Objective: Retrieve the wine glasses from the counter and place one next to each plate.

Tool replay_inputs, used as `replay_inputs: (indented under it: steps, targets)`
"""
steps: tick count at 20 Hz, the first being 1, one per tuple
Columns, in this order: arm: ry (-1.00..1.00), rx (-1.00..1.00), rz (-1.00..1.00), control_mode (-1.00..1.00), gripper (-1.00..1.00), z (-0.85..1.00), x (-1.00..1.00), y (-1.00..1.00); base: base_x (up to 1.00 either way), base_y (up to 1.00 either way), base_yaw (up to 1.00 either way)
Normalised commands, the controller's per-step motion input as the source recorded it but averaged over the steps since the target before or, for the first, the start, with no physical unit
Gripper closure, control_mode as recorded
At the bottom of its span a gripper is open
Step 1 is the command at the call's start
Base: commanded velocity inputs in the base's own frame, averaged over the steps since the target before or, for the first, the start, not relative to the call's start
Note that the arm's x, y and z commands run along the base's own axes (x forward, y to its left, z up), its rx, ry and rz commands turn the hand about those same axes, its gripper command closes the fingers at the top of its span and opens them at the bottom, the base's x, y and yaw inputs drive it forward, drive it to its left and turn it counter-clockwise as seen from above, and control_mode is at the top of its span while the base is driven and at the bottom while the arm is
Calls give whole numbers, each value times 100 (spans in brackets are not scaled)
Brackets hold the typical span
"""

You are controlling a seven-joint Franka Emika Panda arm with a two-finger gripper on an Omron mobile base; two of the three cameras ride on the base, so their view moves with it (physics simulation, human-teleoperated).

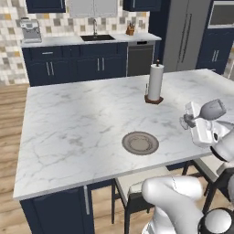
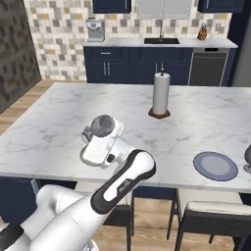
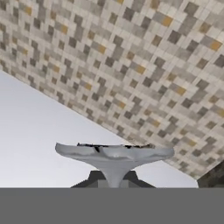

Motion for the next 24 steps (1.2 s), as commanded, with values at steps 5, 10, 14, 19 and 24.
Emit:
replay_inputs:
  steps: [5, 10, 14, 19, 24]
  targets:
    - [7, -11, 0, -100, 100, -31, 86, -33, 0, 0, 0]
    - [31, -63, -17, -100, 100, -29, 96, 25, 0, 0, 0]
    - [42, -72, -23, -100, 100, -39, 79, 8, 0, 0, 0]
    - [63, -3, -5, -100, 100, -58, 89, -52, 0, 0, 0]
    - [31, 14, 0, -100, 100, -72, 54, -39, 0, 0, 0]
